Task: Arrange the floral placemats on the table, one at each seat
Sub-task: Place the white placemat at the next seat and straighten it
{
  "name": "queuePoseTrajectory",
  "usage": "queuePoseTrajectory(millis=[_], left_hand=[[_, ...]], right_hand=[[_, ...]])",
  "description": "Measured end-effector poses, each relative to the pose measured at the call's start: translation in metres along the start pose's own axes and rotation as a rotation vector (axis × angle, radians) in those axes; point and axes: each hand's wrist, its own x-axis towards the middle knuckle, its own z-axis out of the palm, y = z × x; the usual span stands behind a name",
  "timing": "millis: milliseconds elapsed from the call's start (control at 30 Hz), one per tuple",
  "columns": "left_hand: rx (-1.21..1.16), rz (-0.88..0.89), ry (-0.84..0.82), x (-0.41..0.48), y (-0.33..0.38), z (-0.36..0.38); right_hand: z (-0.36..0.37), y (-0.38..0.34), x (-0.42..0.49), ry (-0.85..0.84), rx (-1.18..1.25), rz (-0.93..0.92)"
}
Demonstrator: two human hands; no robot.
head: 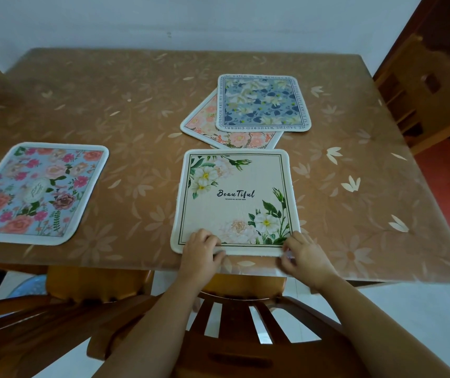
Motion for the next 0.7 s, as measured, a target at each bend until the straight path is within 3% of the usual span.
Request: queuePoseTrajectory(millis=[100,200,400,700], left_hand=[[0.045,-0.038,-0.137,0.002,0.0,0.007],[0.195,-0.022,-0.239,0.001,-0.002,0.019],[0.286,0.018,-0.194,0.02,-0.008,0.024],[0.363,0.086,-0.081,0.099,-0.017,0.023]], right_hand=[[0.004,-0.005,0.005,0.034,-0.059,-0.043],[0.014,-0.011,0.012,-0.046,-0.209,-0.118],[0.023,-0.017,0.046,-0.148,-0.379,-0.138],[0.015,0.0,0.141,-0.091,-0.292,-0.214]])
